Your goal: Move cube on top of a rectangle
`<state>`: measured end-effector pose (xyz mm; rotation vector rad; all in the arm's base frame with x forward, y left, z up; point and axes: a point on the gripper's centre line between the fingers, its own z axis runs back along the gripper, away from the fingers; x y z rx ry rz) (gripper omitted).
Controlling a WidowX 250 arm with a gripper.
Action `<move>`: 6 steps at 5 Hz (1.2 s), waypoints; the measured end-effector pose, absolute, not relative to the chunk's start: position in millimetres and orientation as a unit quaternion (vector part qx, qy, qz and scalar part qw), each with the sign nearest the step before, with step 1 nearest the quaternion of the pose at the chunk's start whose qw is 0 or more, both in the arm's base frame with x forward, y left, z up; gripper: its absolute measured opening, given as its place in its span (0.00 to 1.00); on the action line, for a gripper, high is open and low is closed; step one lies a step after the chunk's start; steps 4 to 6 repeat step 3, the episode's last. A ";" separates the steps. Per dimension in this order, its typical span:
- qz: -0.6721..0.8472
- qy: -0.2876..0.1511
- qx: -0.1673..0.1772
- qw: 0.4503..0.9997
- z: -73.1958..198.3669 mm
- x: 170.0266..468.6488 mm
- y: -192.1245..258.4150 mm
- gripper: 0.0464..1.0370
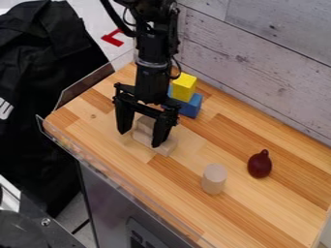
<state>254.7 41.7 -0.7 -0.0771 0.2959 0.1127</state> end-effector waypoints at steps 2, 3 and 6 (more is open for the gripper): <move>0.061 0.082 -0.017 0.995 45.9 257.6 35.6 0.96; 0.053 0.035 -0.001 0.998 88.1 255.2 25.8 0.96; 0.053 0.035 -0.001 0.998 88.1 255.2 25.8 0.96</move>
